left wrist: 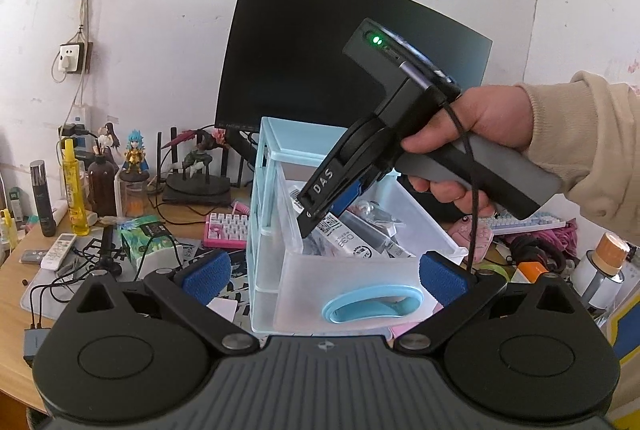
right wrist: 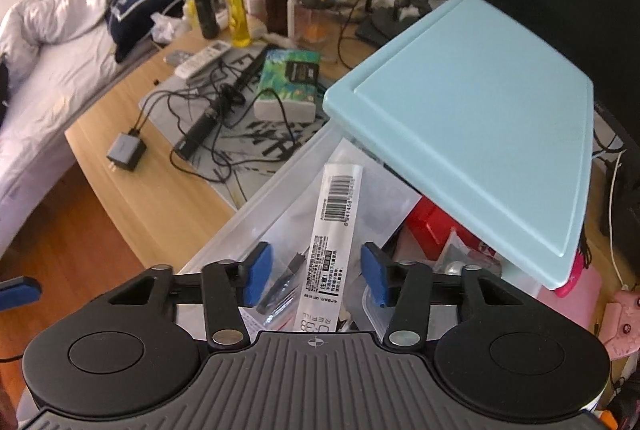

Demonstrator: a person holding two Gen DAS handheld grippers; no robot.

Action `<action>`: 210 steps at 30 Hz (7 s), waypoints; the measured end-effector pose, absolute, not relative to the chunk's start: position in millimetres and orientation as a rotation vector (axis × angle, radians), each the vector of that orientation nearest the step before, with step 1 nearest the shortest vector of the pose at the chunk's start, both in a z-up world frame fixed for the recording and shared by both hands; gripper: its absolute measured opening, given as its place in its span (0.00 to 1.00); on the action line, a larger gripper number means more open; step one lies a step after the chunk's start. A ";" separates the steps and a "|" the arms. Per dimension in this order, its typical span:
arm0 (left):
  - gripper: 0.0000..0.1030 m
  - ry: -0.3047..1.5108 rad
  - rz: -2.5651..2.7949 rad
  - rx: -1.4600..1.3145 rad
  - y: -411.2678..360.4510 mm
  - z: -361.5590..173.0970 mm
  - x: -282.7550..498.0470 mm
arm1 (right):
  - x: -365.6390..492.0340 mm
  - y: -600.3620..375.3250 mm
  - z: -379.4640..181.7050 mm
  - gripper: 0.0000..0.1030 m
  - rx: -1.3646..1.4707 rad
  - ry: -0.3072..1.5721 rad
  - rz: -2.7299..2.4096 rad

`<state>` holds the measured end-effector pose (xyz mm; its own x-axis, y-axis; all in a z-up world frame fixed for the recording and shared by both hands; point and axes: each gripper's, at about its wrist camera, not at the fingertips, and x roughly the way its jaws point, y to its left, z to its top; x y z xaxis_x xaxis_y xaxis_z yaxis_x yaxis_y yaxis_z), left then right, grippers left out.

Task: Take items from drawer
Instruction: 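Return the right gripper to the drawer and grasp the white barcode-labeled tube, then carry the white tube to the pink mouse pad and release it, then move the right gripper back into the drawer toward the clear plastic box, then close the right gripper on the small clear plastic box and lift it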

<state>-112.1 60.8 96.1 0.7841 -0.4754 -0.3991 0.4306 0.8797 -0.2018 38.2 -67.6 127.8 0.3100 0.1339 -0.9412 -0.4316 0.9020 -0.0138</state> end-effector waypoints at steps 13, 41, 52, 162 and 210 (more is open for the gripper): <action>1.00 0.445 -0.482 -0.111 62.9 97.2 -112.2 | 32.2 -63.3 130.2 0.04 -0.295 1.220 0.345; 1.00 0.488 -0.593 -0.039 16.8 109.4 -104.2 | -12.1 -227.5 210.1 0.04 0.023 1.002 0.021; 1.00 0.521 -0.618 -0.007 -6.6 116.1 -104.4 | -11.6 -310.3 125.9 0.04 0.168 1.056 -0.168; 1.00 0.489 -0.456 -0.084 48.9 111.1 -124.2 | 6.3 -84.3 110.9 0.94 -0.294 1.037 0.062; 1.00 0.443 -0.491 -0.137 80.8 103.9 -101.9 | 21.1 -65.5 93.7 0.70 -0.445 1.146 -0.068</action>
<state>-101.9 80.8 103.9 0.7897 -0.4834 -0.3777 0.4249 0.8751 -0.2314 21.1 -65.5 93.7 0.4198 -0.2767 -0.8644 -0.1720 0.9109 -0.3751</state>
